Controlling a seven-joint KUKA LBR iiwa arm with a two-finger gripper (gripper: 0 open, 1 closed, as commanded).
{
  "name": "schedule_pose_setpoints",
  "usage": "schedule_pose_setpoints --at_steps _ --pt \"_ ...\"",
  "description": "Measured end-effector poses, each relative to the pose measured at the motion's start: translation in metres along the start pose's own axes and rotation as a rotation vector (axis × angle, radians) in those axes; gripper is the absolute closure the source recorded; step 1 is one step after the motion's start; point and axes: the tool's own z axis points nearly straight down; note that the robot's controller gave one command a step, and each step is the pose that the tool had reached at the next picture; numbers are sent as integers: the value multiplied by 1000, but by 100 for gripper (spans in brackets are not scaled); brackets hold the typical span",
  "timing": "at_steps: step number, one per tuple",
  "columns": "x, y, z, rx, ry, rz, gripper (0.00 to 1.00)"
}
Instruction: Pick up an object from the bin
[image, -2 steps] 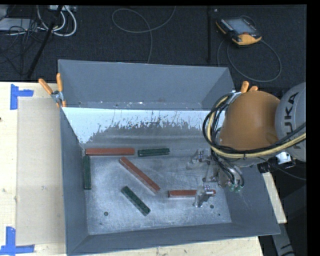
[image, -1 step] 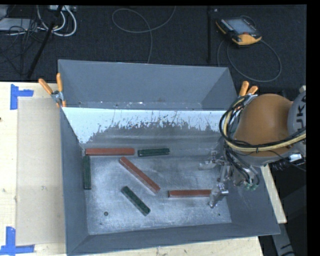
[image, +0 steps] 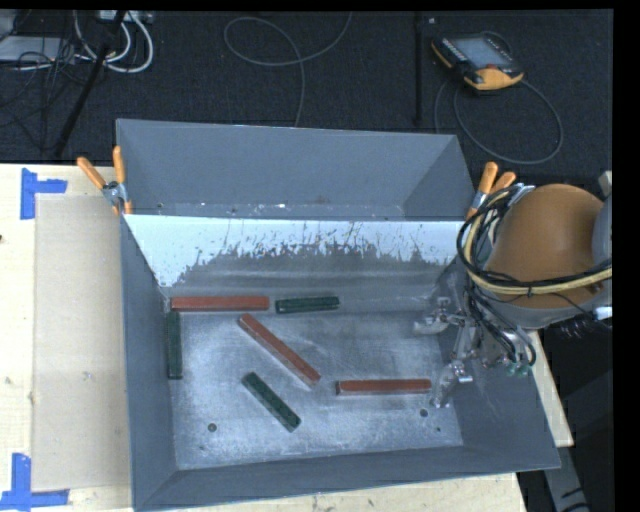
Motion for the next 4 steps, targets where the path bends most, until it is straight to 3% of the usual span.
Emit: schedule_pose_setpoints --at_steps 1,2,4 --pt "1 33 60 -2 -3 20 0" --pt "2 36 84 -1 -20 1 100" --pt "2 36 82 -1 -16 1 100"
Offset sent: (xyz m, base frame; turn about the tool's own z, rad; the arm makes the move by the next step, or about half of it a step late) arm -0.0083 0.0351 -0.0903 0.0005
